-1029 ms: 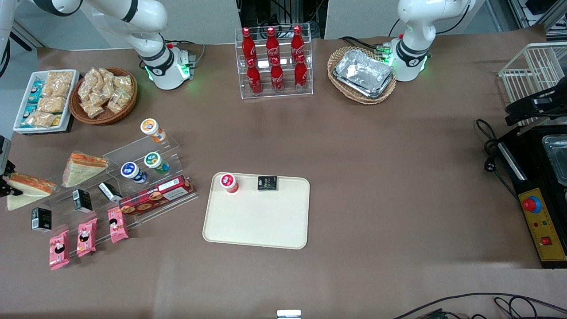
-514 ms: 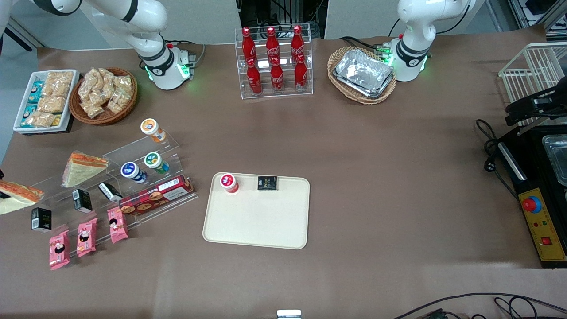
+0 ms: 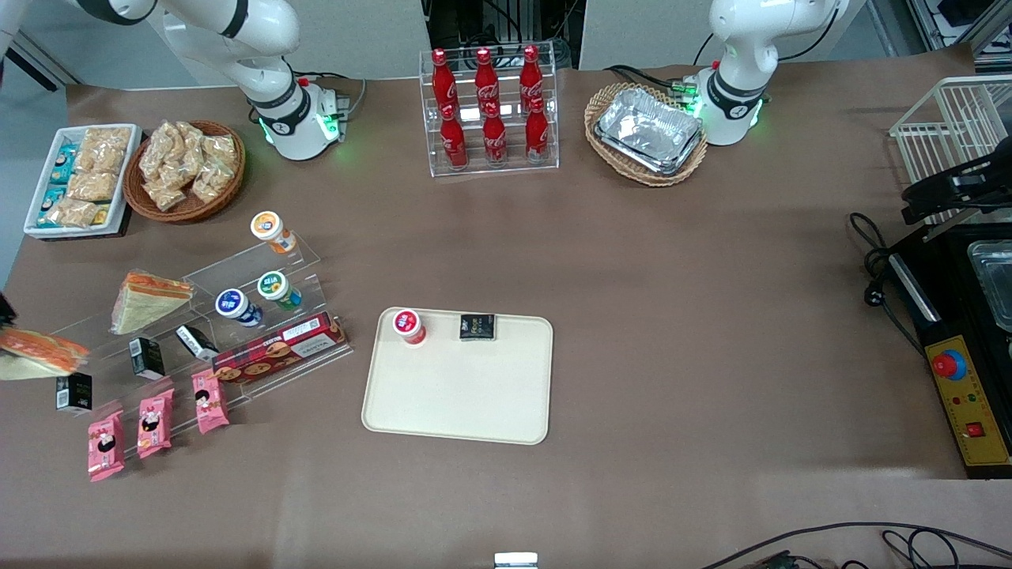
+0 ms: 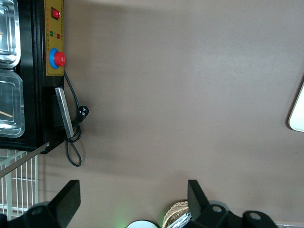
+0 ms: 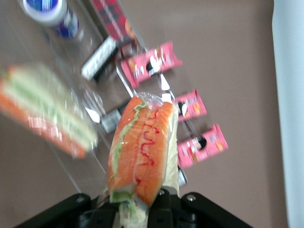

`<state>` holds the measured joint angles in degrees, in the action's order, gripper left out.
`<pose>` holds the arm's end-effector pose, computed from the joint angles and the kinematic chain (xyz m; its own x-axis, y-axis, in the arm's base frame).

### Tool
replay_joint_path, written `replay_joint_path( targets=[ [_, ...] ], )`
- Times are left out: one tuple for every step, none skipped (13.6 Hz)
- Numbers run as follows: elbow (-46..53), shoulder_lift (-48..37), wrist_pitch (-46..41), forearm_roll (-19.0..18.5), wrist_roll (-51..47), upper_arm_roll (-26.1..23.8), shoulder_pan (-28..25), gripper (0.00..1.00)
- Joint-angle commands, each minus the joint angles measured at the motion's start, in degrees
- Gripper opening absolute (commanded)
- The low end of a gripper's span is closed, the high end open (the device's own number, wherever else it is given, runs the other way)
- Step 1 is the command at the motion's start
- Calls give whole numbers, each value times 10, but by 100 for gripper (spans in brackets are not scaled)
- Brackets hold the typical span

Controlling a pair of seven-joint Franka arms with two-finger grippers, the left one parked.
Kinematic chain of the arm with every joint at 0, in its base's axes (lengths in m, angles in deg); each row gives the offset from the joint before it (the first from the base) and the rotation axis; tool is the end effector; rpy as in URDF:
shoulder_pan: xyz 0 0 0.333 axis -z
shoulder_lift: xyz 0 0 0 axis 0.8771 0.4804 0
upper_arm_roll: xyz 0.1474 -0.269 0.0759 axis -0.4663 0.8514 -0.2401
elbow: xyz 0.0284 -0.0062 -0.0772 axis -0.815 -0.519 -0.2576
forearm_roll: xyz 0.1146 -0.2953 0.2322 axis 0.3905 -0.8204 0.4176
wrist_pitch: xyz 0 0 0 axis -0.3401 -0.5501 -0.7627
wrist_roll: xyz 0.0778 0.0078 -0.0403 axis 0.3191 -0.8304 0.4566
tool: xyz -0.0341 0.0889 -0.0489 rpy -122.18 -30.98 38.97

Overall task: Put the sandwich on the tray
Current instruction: 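Lift the sandwich and carry it over the white tray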

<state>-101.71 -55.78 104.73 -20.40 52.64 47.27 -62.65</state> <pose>0.5985 -0.2738 0.4623 0.1018 0.9877 0.1188 0.9888 -0.1136 0.0969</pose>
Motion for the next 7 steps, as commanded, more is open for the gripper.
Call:
replay_joint_path(
  targets=[
    [23,-1,-47,-39,-192,2,-92,19],
    [23,-1,-47,-42,-244,2,-120,19],
    [23,-1,-47,-42,-292,2,-143,19],
    [23,-1,-47,-41,-331,1,-170,19],
    [23,1,-46,-39,-372,-1,-197,19],
    [23,3,-43,-40,-417,-2,-225,19],
    [23,9,-40,-39,-454,-2,-252,19]
  ],
)
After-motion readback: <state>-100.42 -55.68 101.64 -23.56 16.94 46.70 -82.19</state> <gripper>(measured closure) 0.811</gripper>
